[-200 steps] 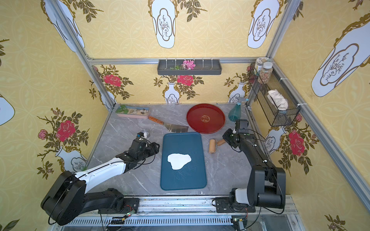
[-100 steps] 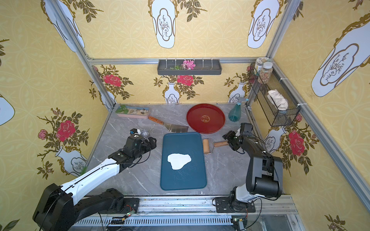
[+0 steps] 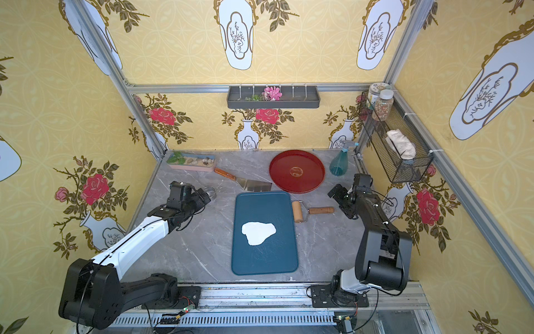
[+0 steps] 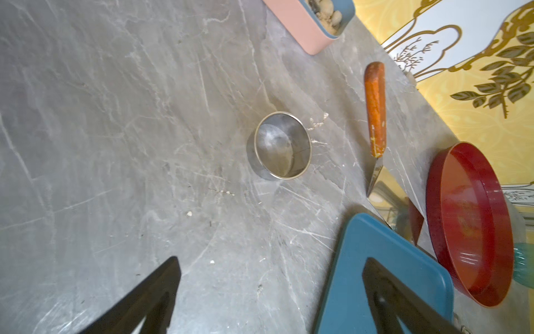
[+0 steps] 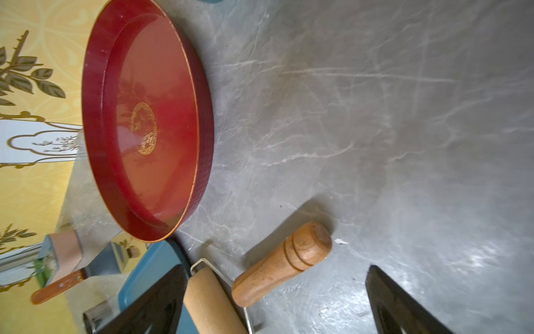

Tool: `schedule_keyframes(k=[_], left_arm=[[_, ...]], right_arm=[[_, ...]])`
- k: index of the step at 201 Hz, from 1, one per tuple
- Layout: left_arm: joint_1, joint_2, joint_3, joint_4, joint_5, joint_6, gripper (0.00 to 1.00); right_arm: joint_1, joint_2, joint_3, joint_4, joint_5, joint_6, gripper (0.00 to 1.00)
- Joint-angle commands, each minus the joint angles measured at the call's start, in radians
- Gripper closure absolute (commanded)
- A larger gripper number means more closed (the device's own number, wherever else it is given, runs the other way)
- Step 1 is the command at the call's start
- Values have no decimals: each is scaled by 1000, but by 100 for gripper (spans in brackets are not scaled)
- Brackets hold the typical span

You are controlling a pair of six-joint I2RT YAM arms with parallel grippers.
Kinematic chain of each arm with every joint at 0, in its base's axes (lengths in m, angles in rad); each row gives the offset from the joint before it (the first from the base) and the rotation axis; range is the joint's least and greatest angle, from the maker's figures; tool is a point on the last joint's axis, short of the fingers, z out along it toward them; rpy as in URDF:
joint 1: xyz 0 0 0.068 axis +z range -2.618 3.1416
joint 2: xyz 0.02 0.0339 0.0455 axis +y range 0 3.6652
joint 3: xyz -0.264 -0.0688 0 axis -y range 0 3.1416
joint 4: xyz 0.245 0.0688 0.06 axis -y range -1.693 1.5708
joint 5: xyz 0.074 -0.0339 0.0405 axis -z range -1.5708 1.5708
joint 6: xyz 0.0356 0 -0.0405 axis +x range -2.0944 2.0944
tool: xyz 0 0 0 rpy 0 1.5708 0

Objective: Roll out the dumpling wrappers from the dough
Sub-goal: Place the rolling pin at the center of the board, then pick up the dumpling mold from the center of the board.

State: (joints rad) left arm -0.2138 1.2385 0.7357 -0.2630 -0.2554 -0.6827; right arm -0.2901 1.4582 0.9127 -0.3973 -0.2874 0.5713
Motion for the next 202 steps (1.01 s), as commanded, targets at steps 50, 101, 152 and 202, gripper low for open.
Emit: schedule_keyframes(k=[50,101,152,202], left_arm=[[144,184,52,46,197,66,5],[149,281,54,163,236,38,27],[150,311,57,220,141,55,32],[167,388,157,179,144,98,41]], right_arm=[[177,-105,21,47,7,-139,3],[433,-119,62,45,70,-241,3],[572,-186,10,97,90,-272,3],[617,-245,-48,159,63,-280,2]])
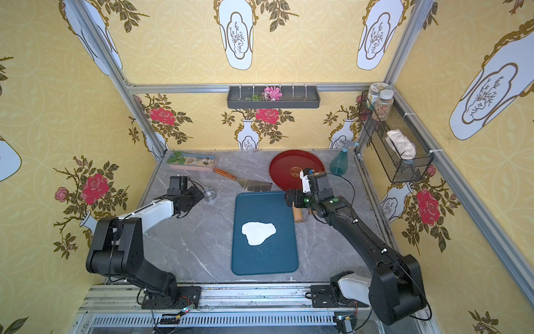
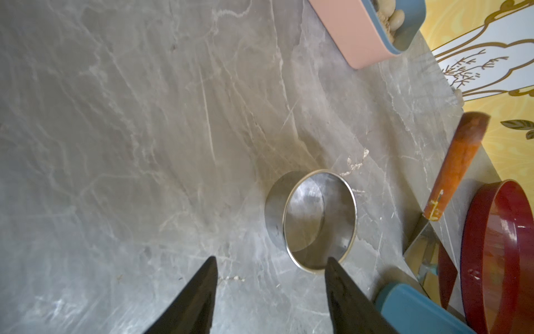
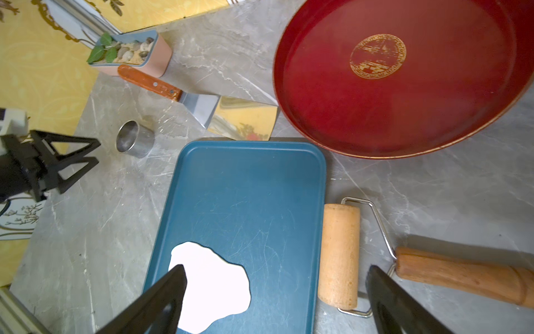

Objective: Roll out the dumpling wrappers from the dough
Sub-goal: Pick up the dumpling mold from the center of the board.

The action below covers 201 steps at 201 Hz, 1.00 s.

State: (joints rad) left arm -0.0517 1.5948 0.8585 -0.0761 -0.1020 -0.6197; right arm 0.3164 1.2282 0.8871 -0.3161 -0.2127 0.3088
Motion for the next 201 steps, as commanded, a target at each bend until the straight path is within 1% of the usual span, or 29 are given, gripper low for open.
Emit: schedule_keyframes(k=[1,26,52,70,105,161,201], left_arm=[[4,33,37,-9,-11,36,41],[7,71,73,-22,-18,47,43],[7,109,102,-32,-7,59,50],[7,136,116,-33,5,65,58],[6,182,129,-34,12,72,62],[7,200,128,-26,16,79,70],[6,205,128,-24,19,81,85]], right_arm=[[10,-15,-22,79,-12,-17,2],[16,-13,-29,87,-14,-12,2],[17,-6,-31,86,-13,-7,1],[17,-6,-33,87,-13,-8,1],[17,-6,-34,87,-9,-6,1],[17,-2,-34,87,-9,-5,1],[17,-1,-34,86,-7,-4,1]])
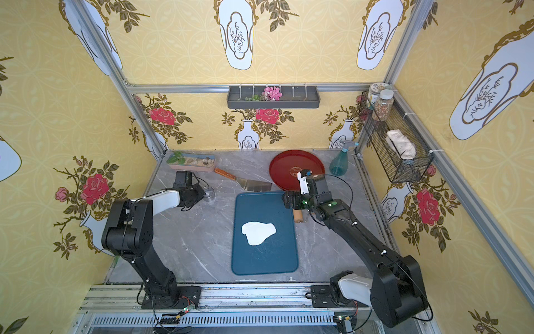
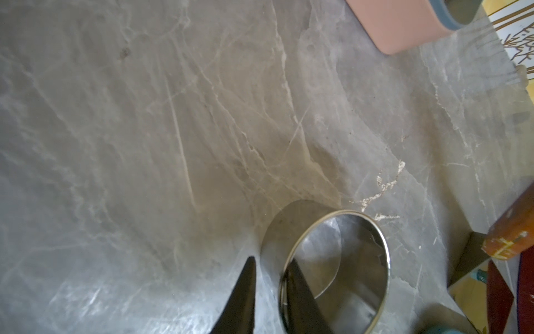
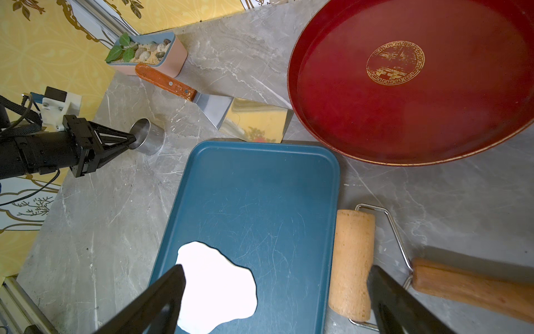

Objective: Roll out the dumpling wrappers from the dough
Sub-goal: Pick up the dumpling mold from the center of the board.

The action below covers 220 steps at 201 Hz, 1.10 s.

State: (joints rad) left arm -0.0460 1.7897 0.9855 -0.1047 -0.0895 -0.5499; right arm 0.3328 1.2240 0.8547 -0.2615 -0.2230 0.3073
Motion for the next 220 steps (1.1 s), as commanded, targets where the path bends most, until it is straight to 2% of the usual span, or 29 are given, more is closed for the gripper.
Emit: schedule_keyframes(k=[1,35,72,99,140,175,180,220], left_arm=[[1,9,0,6,7,11,85],[1,-1,-7,5,11,11,100],[-6,-42,-32,-3,12,14,100],[-57,-112,-60,-28,1,11,100],[-229,-211,-73,-97,-39,-18,100],[-403,-263,-72,-135,-70,-66,100],[-449,-266,-68,-147,-74,-72,100],[-598,-291,-51,-216,-82,-94,100]], right_arm=[[0,2,-2,32,3,-3,1],[0,6,-1,31,5,-3,1],[6,15,2,33,-4,1,2],[35,32,9,34,1,0,2],[150,79,61,8,62,6,0],[254,117,80,4,116,52,3],[265,120,80,1,120,65,3],[326,89,49,-25,149,143,8]])
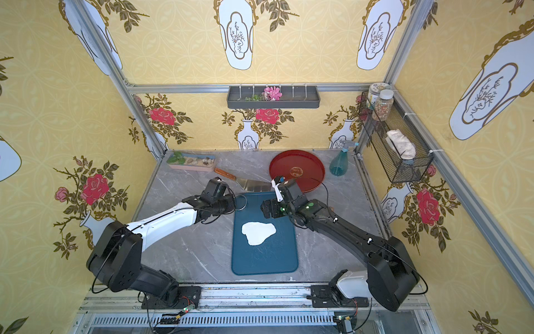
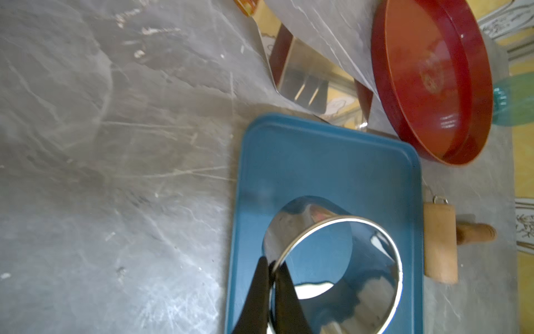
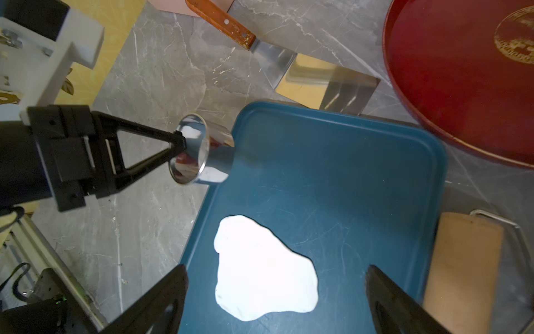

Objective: Roll out the dumpling wrappers from the dough
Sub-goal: Pick up the dumpling mold from the center of the board, then press the dumpling wrapper on the work surface.

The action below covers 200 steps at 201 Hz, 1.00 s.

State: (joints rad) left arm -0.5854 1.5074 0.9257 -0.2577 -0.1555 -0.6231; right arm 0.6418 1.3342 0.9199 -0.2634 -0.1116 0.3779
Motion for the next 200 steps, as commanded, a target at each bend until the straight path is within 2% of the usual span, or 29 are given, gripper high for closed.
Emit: schedule_keyframes(k=[1,49,77,126,200], left_arm=[[-63,-9,8,-65,-16,-22,100],[-221,11,43,-152,-21,-53,100],[-277,56,78,-199,-27,-58,100],[-289,64,107,-247,-28,-39,100],[-289,77,115,-279,-24,-14,100]], right_arm=[[18,-23,-17,-24,38,75,8],[63,-88,-76,-57,46,169,19],[115,-98,-93,-63,62,198,24],[128,-84,-118,-42,67,244,40],[128,34,-92,53,19,281,55]])
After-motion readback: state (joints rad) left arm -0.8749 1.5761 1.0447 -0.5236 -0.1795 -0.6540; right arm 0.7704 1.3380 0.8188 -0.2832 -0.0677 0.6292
